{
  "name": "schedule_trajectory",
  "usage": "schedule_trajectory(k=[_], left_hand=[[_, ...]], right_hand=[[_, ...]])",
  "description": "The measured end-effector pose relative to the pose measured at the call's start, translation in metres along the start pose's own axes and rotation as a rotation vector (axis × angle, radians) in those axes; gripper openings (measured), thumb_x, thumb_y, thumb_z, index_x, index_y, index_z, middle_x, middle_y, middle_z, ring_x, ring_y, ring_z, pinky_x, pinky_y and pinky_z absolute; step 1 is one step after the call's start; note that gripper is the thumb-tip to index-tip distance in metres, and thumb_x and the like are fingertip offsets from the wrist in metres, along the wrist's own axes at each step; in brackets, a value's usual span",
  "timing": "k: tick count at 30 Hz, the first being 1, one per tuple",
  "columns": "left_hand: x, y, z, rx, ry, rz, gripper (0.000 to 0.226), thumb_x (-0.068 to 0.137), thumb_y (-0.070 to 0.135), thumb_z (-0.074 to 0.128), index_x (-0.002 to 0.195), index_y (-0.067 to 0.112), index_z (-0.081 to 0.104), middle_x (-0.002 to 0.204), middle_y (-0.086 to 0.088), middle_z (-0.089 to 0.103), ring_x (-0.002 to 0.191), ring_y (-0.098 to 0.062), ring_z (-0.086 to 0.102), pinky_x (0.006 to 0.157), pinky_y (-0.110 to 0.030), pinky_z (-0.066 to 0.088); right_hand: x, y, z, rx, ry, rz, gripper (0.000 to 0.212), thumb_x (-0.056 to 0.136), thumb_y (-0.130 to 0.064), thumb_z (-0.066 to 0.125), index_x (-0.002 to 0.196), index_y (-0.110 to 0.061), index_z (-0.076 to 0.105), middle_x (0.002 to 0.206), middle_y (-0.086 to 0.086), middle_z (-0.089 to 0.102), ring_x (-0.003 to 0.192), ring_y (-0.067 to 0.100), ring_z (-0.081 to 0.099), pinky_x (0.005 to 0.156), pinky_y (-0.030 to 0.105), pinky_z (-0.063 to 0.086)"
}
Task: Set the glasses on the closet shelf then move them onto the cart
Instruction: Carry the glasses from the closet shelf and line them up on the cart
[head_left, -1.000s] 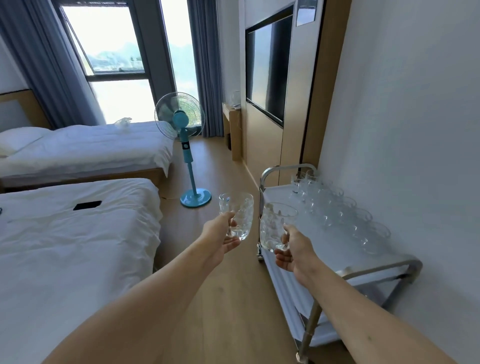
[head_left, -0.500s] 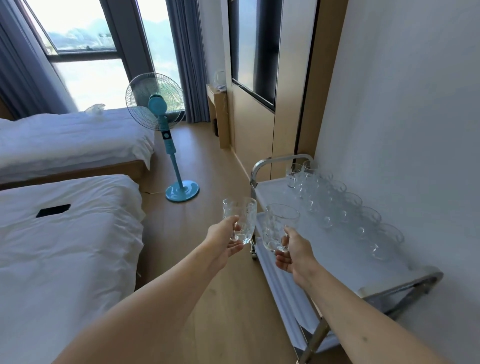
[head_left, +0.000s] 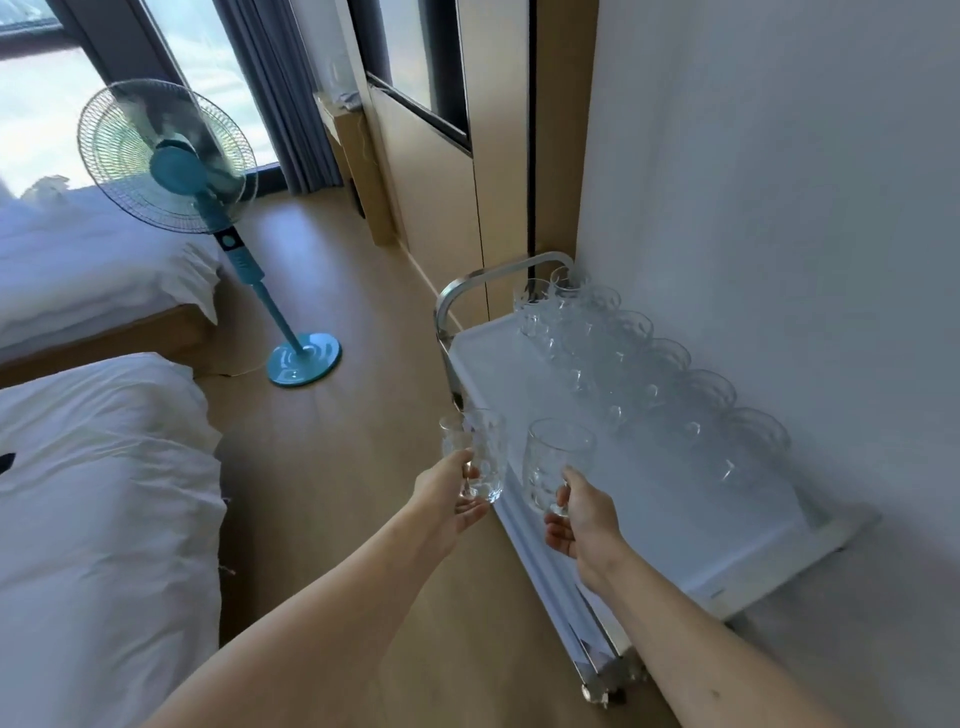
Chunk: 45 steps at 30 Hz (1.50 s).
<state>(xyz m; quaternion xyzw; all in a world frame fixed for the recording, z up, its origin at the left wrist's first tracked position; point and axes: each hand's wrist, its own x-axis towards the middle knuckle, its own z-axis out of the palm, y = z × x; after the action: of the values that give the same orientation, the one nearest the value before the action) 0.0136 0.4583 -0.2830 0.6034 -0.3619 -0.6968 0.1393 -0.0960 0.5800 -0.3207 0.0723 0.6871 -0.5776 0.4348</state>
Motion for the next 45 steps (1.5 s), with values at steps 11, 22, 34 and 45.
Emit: schedule_trajectory(k=[11, 22, 34, 45], left_hand=[[0.063, -0.019, 0.063, 0.114, -0.212, -0.156, 0.029, 0.095, 0.035, 0.067, 0.095, 0.006, 0.064, 0.092, -0.020, 0.061, 0.083, -0.030, 0.063, 0.075, -0.038, 0.060], [0.103, -0.026, 0.110, 0.373, -0.494, -0.244, 0.022, 0.100, 0.023, 0.064, 0.103, 0.001, 0.064, 0.093, -0.019, 0.060, 0.085, -0.031, 0.061, 0.087, -0.040, 0.060], [0.132, -0.046, 0.136, 0.572, -0.719, -0.185, 0.031, 0.104, 0.030, 0.056, 0.105, 0.001, 0.066, 0.104, -0.015, 0.064, 0.105, -0.027, 0.066, 0.093, -0.032, 0.057], [0.141, -0.054, 0.173, 0.779, -0.725, -0.066, 0.025, 0.103, 0.033, 0.058, 0.102, 0.012, 0.073, 0.100, -0.004, 0.063, 0.098, -0.019, 0.062, 0.096, -0.035, 0.056]], right_hand=[[0.045, 0.006, -0.038, 0.095, 0.226, 0.077, 0.036, 0.099, -0.041, 0.053, 0.076, -0.014, 0.050, 0.072, 0.012, 0.055, 0.065, 0.024, 0.049, 0.060, 0.033, 0.048], [0.062, 0.017, -0.048, 0.371, 0.521, 0.140, 0.041, 0.101, -0.043, 0.052, 0.073, -0.013, 0.053, 0.071, 0.012, 0.056, 0.066, 0.025, 0.050, 0.061, 0.034, 0.048], [0.070, 0.047, -0.044, 0.452, 0.636, 0.094, 0.038, 0.104, -0.036, 0.049, 0.076, -0.011, 0.054, 0.075, 0.012, 0.062, 0.071, 0.026, 0.057, 0.075, 0.041, 0.054], [0.090, 0.045, -0.062, 0.383, 0.607, 0.014, 0.035, 0.106, -0.029, 0.043, 0.080, -0.008, 0.052, 0.080, 0.013, 0.060, 0.077, 0.024, 0.056, 0.075, 0.038, 0.051]])
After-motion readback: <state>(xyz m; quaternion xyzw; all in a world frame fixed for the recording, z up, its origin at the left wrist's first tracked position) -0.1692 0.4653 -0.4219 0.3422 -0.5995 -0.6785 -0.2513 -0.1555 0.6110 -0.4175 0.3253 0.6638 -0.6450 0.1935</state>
